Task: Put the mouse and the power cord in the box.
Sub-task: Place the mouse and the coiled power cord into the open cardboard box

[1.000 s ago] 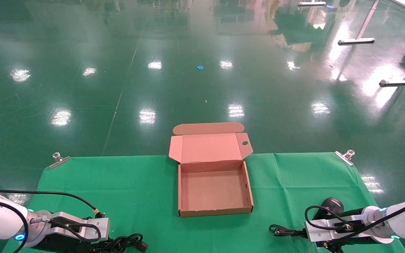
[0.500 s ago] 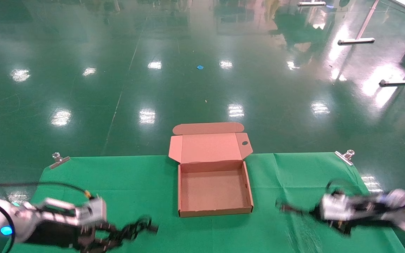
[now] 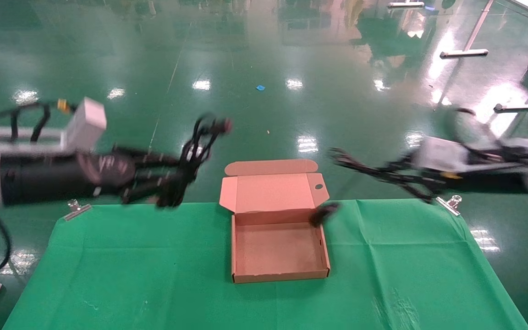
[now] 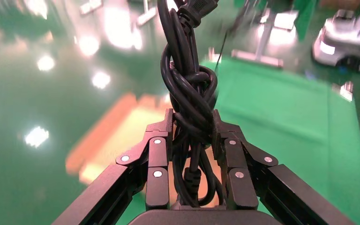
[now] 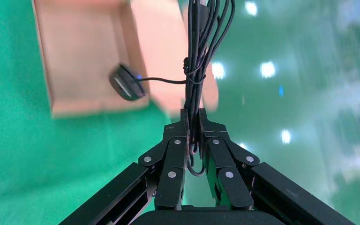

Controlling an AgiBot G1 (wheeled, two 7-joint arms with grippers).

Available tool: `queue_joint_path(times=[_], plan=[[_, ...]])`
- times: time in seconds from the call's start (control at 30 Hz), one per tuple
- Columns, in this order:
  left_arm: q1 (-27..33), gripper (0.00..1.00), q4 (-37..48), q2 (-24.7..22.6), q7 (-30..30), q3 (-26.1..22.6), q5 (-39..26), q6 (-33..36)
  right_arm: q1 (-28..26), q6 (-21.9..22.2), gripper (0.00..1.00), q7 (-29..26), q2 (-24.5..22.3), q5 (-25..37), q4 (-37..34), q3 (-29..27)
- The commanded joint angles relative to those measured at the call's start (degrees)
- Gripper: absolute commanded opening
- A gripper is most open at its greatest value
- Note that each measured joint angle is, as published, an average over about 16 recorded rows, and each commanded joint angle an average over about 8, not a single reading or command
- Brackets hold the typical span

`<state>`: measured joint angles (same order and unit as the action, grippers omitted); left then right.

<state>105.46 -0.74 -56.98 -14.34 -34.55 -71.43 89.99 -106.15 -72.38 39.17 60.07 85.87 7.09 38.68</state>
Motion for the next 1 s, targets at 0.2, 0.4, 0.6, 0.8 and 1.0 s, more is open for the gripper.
queue_joint_path(times=[0.2,0.4,0.6,0.8,1.0], plan=[[2.26,0.00,-2.15,-2.44,1.87,2.95,4.28,-1.72,1.64,4.88,0.00,-2.06,10.91,-0.08,0.14,0.18],[1.67,0.00,-3.03,-1.87,1.23,3.89,5.69,-1.11,4.51,8.94,0.00,-3.71,16.59,0.49,-2.45,0.78],[-0.18,0.00,-5.50,0.38,1.77,3.46,5.69,0.83,7.79,12.29,0.00,-6.95,17.27,1.58,-4.07,1.78],[-2.55,0.00,-10.99,2.45,3.43,2.43,6.12,0.94,10.62,16.80,0.03,-9.38,17.59,3.34,-3.25,3.25],[-3.77,0.00,-15.79,3.07,4.62,1.23,6.03,-0.04,13.85,22.03,0.71,-9.86,17.86,3.32,0.98,4.06]])
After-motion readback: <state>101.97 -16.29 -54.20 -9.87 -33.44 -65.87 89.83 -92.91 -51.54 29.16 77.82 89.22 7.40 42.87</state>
